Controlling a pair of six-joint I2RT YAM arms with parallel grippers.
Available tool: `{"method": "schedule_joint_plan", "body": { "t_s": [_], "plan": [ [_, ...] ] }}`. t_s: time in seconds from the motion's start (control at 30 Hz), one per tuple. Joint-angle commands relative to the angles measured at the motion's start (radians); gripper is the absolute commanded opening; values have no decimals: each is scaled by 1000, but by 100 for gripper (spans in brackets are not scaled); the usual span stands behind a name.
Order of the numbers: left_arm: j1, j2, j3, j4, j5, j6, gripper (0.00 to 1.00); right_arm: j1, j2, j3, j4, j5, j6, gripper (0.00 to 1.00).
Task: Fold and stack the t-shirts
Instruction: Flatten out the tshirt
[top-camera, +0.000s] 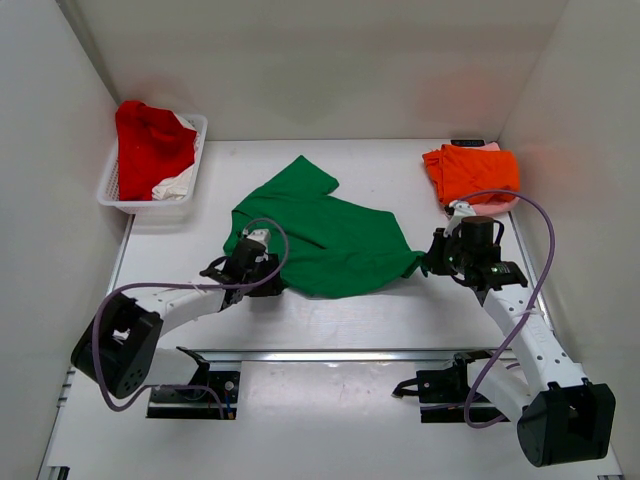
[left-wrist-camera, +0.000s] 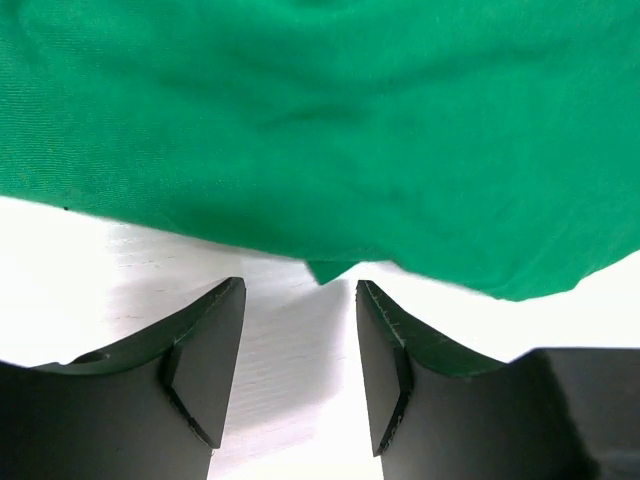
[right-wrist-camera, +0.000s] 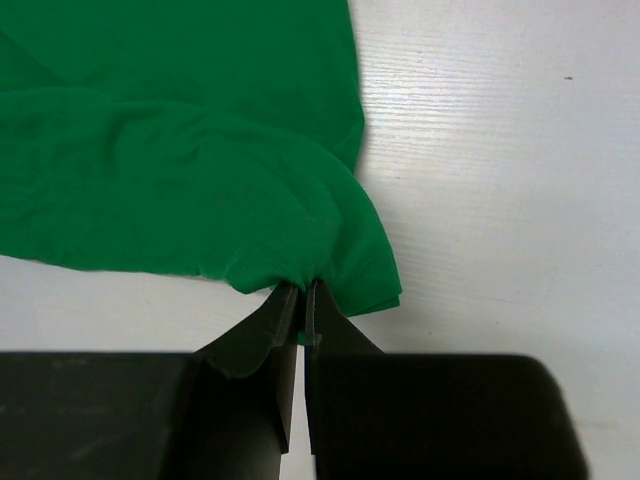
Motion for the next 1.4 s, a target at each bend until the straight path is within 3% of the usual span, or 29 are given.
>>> {"method": "schedule_joint_plan", "body": {
  "t_s": [0.0,0.27,0.93,1.1,1.17,1.37],
  "plan": [
    [-2,-9,-2,-26,-5,85,59,3,-19,-7,50,-5,6,0],
    [-18,12,-26,29,-20,107,58,3,-27,-7,45,-11,9,0],
    [-133,141,90,-62,-112,196,51,-3,-12,4,60,-25,11,0],
    [-132,178,87,-74,-112,205,39,-11,-13,10,57,-18,9,0],
    [-137,176,77,-70,-104,193,0,-14,-15,8,62,-31,17,0],
    [-92,68,202,-239,-66,209,0,-17,4,30,48,-25,-6,0]
  ]
}}
